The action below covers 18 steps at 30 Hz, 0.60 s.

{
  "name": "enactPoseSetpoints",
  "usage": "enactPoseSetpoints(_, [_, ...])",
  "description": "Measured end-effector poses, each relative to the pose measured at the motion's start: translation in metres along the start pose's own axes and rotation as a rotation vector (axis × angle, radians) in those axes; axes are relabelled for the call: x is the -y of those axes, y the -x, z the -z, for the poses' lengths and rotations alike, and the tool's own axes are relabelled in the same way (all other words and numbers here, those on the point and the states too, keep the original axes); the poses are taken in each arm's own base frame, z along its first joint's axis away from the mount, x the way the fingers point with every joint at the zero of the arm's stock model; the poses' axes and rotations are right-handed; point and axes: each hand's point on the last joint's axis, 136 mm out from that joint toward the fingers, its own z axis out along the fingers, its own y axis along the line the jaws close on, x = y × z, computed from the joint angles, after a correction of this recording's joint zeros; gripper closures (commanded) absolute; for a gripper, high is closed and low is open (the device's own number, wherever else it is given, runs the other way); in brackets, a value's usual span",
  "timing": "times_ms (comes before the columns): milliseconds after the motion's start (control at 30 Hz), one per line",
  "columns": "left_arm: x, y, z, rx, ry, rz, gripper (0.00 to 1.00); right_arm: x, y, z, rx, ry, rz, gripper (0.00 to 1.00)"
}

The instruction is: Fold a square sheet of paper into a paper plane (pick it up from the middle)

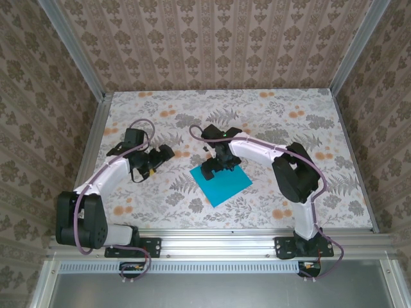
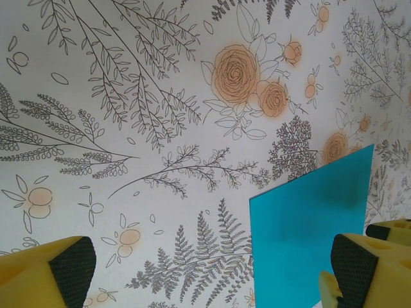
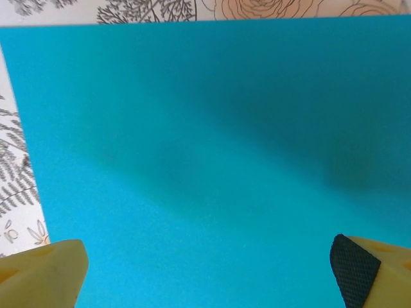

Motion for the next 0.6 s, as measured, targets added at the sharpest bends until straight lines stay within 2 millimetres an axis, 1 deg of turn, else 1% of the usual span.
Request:
enactPoseSetpoints(133, [0.000,0.000,0.000,0.000,0.000,-0.001,0.02,0.001,-0.005,-0.009,-0.039,-0.004,0.002,0.00])
enactPoseSetpoints(333, [-0.002,-0.001,-0.003,-0.008,0.007,-0.001,0.02,0.001,-0.004,-0.017,-0.065,-0.016,0.008,0.01])
enactPoseSetpoints(467, [-0.004,-0.001,-0.005,-0.016,0.014,0.001,0.02,0.003,-0.011,-0.027,-0.099,-0.048,0.025,0.06])
enactPoseSetpoints(600, [-0.006,-0.003,-0.009,-0.027,0.022,0.006,0.02,0.005,-0.012,-0.029,-0.103,-0.077,0.032,0.10])
